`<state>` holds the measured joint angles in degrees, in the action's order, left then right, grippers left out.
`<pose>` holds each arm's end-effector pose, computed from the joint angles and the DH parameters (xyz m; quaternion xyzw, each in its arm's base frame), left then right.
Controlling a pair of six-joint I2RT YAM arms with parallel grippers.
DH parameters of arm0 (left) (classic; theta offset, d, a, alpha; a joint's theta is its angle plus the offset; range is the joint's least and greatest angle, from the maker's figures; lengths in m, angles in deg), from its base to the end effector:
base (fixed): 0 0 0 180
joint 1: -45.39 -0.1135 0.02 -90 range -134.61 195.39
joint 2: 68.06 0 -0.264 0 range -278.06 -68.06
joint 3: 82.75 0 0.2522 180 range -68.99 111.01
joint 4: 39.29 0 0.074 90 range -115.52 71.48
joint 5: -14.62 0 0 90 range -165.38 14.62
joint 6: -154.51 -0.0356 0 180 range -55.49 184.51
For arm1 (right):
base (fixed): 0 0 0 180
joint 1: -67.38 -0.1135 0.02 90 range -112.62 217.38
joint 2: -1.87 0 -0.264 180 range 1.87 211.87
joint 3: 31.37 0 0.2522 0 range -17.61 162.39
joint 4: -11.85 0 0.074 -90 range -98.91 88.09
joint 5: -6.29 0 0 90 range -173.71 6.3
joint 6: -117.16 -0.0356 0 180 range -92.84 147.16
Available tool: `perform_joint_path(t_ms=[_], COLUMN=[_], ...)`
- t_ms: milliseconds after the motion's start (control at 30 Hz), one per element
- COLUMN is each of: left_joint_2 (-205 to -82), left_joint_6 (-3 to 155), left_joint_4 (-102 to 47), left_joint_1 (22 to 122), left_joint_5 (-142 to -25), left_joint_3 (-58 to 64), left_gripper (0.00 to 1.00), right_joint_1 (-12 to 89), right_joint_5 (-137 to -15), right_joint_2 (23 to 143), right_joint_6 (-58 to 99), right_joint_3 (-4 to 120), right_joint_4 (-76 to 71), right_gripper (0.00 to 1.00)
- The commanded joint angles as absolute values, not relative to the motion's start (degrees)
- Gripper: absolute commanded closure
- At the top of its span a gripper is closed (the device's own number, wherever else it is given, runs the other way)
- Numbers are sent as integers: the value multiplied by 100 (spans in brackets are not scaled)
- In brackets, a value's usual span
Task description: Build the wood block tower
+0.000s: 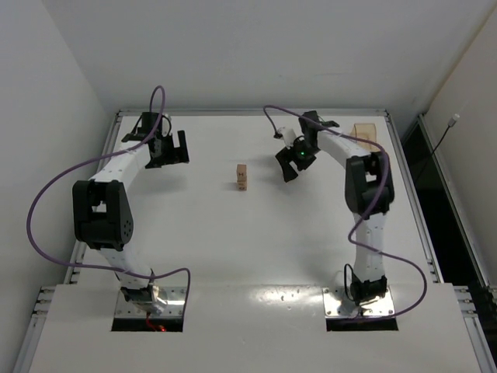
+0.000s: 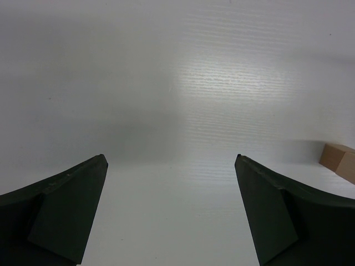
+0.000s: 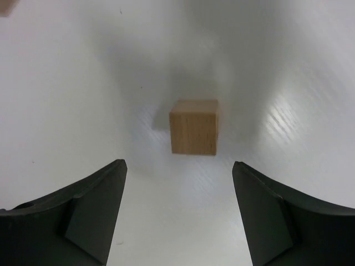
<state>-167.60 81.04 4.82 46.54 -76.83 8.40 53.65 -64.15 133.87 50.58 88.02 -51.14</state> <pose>0.3799 -0.0085 0.2501 -0.1227 0.9389 -0.0612 0.3158 0.4533 0.1230 0.1505 -0.3316 0.9200 0.1575 0.1373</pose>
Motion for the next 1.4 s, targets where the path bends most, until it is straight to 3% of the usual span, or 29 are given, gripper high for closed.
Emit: perform_joint_path(t_ms=[0,167,367,600,1367], left_joint_2=[-16746,-16746,-16746,-16746,-16904], left_joint_6=[8033,8033,8033,8033,8033], left_joint_4=[313,313,313,313,313], left_joint_1=[4609,4609,4609,4609,4609], left_joint_5=[-7643,-7643,-7643,-7591,-7591], left_joint_3=[853,800,800,800,862], left_gripper=[0,0,0,0,0], right_joint_1=[5473,5420,5411,5359,5077], right_joint_5=[-6077,-6383,-6568,-6805,-7456], right_joint_2=[11409,9698,9775,10258,11665], right_joint_6=[4353,3797,3016,2312,2197], right_joint_3=[7143,4659,4173,4471,5631], right_joint_4=[-2784,-483,-209,-148,-981], right_gripper=[26,29,31,39,40])
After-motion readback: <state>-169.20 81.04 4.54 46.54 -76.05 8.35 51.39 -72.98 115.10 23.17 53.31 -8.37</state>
